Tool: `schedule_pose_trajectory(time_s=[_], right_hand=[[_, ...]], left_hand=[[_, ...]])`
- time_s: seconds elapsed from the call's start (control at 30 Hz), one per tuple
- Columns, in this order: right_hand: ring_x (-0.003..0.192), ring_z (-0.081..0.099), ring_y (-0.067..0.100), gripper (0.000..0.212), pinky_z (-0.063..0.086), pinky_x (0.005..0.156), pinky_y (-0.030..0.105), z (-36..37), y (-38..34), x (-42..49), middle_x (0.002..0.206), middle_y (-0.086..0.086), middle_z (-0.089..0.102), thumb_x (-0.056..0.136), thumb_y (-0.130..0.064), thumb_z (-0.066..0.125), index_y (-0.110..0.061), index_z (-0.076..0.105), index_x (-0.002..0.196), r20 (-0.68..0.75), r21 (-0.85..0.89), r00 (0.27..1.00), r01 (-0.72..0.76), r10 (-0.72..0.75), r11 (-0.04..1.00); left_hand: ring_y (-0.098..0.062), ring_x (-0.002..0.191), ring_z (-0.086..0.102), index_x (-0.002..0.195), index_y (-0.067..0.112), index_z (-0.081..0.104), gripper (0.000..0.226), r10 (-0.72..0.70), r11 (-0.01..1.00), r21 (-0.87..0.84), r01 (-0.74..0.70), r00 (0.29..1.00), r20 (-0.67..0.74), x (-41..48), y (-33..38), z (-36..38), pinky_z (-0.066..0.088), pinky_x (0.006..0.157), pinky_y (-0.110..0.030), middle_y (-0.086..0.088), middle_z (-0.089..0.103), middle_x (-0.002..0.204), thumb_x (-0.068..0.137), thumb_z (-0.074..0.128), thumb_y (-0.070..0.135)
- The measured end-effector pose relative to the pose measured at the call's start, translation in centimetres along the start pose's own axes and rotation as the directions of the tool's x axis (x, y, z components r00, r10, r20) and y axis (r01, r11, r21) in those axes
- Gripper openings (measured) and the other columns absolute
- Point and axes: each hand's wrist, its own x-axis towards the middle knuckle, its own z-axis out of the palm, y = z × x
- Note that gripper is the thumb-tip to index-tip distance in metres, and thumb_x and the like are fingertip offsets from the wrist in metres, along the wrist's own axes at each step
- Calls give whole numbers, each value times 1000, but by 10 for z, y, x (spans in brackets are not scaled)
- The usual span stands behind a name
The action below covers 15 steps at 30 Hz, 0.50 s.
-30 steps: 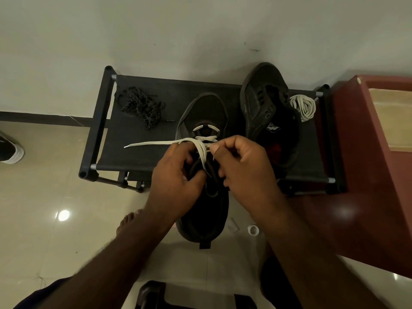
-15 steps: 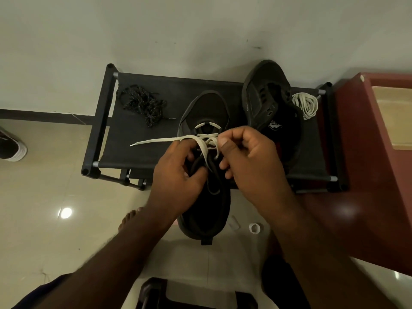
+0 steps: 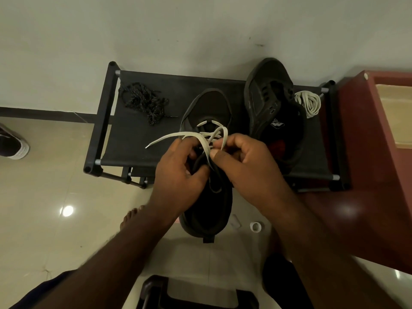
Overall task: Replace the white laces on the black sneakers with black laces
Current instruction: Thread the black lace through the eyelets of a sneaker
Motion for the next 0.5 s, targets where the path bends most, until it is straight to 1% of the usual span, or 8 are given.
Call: schedule_pose_trajectory(time_s=[0.03, 0.1, 0.13, 0.23, 0.3, 0.37, 0.43, 0.5], right_hand=[[79, 68, 8, 7, 56, 70, 27, 0, 2, 0, 89, 0, 70, 94, -21, 67, -15, 70, 97, 2, -54, 1000, 5, -5, 999], [68, 63, 4, 11, 49, 62, 19, 0, 2, 0, 78, -2, 67, 97, -20, 64, -13, 67, 89, -16, -135, 999, 38, -40, 990], [65, 62, 2, 13, 46, 60, 15, 0, 1, -1, 74, -4, 66, 98, -20, 63, -13, 67, 87, -27, -138, 998, 56, -60, 989], [60, 59, 2, 12, 46, 58, 14, -2, -6, -3, 67, -6, 62, 100, -20, 59, -15, 67, 92, -149, -10, 976, 159, -159, 987], [60, 59, 4, 11, 48, 58, 18, -4, -10, -3, 68, -4, 63, 101, -22, 59, -17, 68, 97, -204, 77, 966, 178, -159, 981], [66, 63, 2, 10, 51, 61, 20, -4, -9, -3, 76, -5, 68, 99, -25, 62, -19, 69, 102, -118, 88, 988, 107, -97, 990], [81, 68, 3, 11, 57, 71, 26, -2, -2, -3, 91, -5, 71, 96, -25, 66, -19, 71, 103, -25, -33, 998, 50, -50, 998], [86, 68, 5, 10, 58, 77, 28, 0, 3, -1, 96, -3, 70, 96, -23, 65, -15, 71, 97, -34, -176, 997, 64, -71, 982]], left_hand=[[-17, 79, 55, 103, 21, 62, 31, -1, 1000, 7, 1, 1000, 0, 0, 0, 0, 50, 69, -43, 1, 57, 88, 73, 58, 28], [-17, 77, 55, 101, 22, 61, 28, -2, 1000, 14, 2, 1000, -5, 0, 0, 1, 49, 68, -44, 1, 56, 87, 73, 59, 25], [-17, 77, 56, 100, 26, 60, 27, -2, 1000, 10, 2, 1000, -8, 0, 0, 1, 50, 67, -44, 1, 57, 87, 73, 59, 25], [-18, 85, 60, 106, 31, 59, 32, -4, 1000, -16, 4, 1000, 5, 0, -2, 1, 53, 73, -46, 0, 60, 95, 74, 56, 31], [-19, 91, 61, 112, 28, 59, 38, -12, 1000, -26, 13, 1000, 11, 0, -4, 1, 54, 78, -49, 0, 61, 100, 74, 55, 32], [-19, 88, 61, 111, 25, 61, 36, -13, 1000, -24, 13, 1000, 7, 0, -3, 1, 53, 76, -49, 0, 61, 98, 75, 58, 28], [-18, 82, 58, 106, 24, 61, 31, -3, 1000, -13, 3, 1000, 1, 0, -2, 1, 52, 72, -48, 0, 59, 92, 75, 59, 25], [-18, 79, 57, 104, 25, 61, 29, -3, 1000, -6, 3, 1000, -2, 0, -1, 1, 51, 70, -48, 0, 58, 90, 76, 59, 23]])
